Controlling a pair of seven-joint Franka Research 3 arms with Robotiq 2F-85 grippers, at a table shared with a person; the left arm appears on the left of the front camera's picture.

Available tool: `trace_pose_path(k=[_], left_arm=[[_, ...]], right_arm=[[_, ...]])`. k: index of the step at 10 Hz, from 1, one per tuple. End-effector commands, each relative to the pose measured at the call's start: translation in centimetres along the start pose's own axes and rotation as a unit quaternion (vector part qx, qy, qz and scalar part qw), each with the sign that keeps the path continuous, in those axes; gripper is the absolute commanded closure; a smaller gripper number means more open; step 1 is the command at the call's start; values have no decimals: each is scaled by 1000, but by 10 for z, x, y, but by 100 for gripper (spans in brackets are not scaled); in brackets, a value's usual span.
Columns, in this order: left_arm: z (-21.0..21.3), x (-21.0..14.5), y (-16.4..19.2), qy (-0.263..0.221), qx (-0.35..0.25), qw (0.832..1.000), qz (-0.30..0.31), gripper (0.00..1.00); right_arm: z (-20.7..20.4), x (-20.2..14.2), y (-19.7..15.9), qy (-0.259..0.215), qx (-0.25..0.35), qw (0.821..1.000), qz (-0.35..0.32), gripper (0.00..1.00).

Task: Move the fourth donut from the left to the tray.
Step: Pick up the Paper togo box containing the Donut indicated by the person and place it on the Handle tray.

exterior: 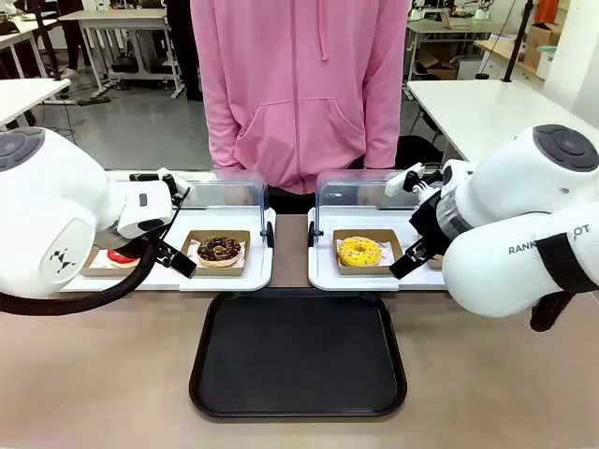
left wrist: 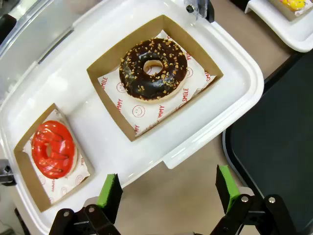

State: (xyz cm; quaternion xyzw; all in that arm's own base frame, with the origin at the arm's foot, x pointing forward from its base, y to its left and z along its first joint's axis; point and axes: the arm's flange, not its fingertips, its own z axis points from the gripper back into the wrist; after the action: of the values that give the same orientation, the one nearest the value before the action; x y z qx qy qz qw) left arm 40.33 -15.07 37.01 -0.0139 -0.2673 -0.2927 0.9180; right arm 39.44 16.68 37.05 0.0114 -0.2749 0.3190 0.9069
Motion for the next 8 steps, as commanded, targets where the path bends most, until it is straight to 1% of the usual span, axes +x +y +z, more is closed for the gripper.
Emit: trace_pose_path(k=[1,8], left_arm=[[0,0,0,0,0,1000,0,0],[0,0,0,0,0,1000,0,0]], right_arm=[[0,0,0,0,0,1000,0,0],[0,0,0,0,0,1000,0,0]])
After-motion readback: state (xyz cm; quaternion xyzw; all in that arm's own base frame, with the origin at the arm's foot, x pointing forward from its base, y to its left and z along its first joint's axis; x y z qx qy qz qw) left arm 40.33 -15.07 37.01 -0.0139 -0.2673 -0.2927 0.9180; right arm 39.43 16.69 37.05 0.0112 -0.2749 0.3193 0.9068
